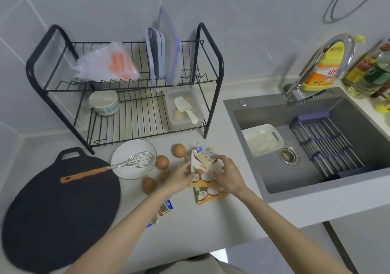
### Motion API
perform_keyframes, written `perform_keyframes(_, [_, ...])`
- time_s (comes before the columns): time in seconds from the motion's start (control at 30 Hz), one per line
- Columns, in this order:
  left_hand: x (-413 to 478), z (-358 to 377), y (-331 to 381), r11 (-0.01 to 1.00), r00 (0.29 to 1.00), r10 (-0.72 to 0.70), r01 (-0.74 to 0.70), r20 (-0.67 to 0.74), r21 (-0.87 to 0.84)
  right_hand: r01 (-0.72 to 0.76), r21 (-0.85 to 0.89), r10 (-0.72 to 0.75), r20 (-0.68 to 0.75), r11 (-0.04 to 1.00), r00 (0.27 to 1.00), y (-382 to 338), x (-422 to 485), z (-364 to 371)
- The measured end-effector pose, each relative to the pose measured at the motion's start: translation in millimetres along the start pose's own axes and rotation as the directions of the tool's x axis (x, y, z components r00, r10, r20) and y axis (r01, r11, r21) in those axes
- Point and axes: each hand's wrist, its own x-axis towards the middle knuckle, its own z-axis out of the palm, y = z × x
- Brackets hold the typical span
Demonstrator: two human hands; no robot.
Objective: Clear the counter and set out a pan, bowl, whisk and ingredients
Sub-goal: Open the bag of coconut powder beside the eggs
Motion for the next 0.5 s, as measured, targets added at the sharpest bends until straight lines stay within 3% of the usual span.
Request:
perform_keyframes(0.17, [-7.8, -28.0, 17.3, 0.989, 0.99, 0.099, -0.087, -0.103, 0.12, 0.117, -0.017, -0.118, -0.119, 0.993, 0.986, -23.9, 6.3, -11.5])
perform_keyframes(0.27, [-8.6, -50.0, 30.1, 0.949, 0.939, 0.259, -0.204, -0.227, 0.24, 0.258, -0.027, -0.259, -0.166, 0.966, 0.951, -55.8, 16.1, -18.5])
perform_keyframes(0.4, [-6.7, -78.6, 42.2, 0.785, 0.842, 0.445, -0.204, -0.303, 0.585, 0.408, -0.128, -0.426, -0.176, 0.904, 0.887, -99.4, 46.0, -18.1])
perform_keyframes(0.5, [-1.1, -95.2, 40.7, 0.621, 0.882, 0.398, -0.057, -0.252, 0.782, 0.407, -0.266, -0.446, -0.106, 0.874, 0.889, -122.7, 78.3, -9.2])
